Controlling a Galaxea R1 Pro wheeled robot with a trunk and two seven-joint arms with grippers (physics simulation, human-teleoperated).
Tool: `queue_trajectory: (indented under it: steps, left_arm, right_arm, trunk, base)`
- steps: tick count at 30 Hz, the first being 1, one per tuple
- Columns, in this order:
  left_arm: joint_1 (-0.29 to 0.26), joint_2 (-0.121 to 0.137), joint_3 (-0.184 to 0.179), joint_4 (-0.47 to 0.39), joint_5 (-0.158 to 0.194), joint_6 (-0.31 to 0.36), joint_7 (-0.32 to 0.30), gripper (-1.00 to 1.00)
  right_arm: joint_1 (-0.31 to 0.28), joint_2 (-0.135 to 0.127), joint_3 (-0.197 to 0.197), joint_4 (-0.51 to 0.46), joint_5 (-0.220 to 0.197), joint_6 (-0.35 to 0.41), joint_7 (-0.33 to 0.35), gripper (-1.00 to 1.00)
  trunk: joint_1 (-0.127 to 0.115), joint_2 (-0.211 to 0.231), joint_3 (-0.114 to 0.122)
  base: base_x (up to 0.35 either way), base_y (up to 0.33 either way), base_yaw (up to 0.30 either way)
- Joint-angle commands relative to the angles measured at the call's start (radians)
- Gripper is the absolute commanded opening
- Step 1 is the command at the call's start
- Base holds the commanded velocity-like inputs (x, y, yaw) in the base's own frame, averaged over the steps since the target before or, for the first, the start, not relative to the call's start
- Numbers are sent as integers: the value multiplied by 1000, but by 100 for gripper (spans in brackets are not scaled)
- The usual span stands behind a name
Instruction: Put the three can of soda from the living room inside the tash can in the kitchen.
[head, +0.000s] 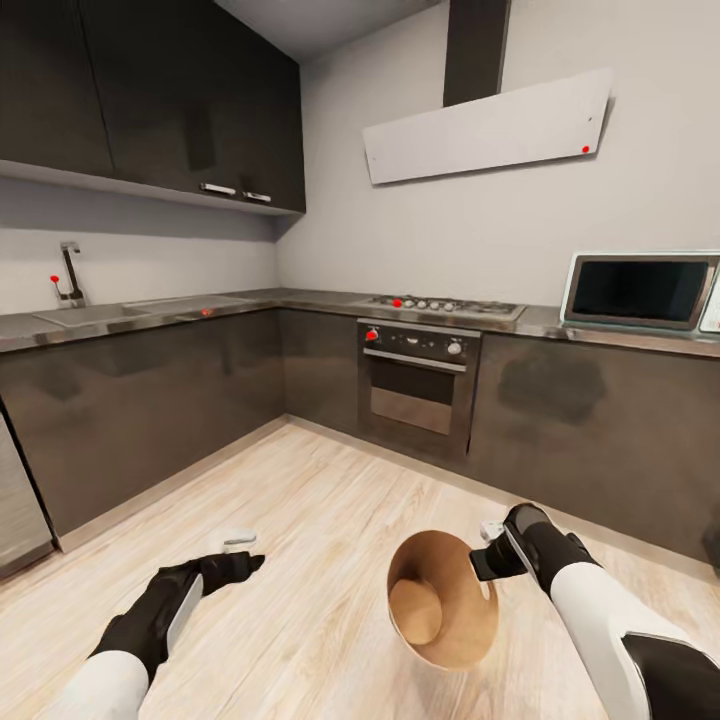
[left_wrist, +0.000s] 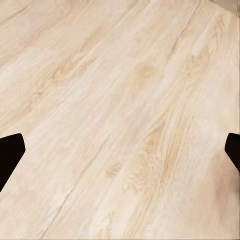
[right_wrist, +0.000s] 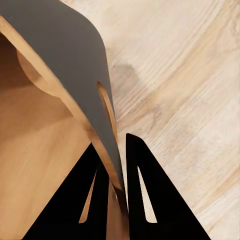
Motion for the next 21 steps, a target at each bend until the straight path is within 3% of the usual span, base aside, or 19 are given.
queue_trajectory:
  steps: [1,6,8,18,21]
  left_arm:
    - [-9,0,0,8,2,8,0,100]
    - [-33,2,0,92,13,22,-1,100]
    - [-37,15,0,121,18,23,-5,100]
    - [-38,32,0,138,20,-7,-6,100]
    - [-37,45,0,139,19,-56,-4,100]
  right_arm:
    - [0,0,-4,-1,-18,5,4,-100]
    - [-1,1,-5,-1,-18,8,5,-100]
    - [0,1,-5,-2,-19,9,5,-100]
    - [-1,-9,-9,-2,-19,9,6,-100]
    - [-2,-12,-10,-2,-20,10,7,-100]
  trunk:
    - [-4,7,2]
    - [-23,42,11]
    - [-31,56,14]
    - [-69,126,30]
    - [-81,147,35]
  base:
    - [0,0,0]
    - [0,0,0]
    - [0,0,0]
    - [0,0,0]
    - [0,0,0]
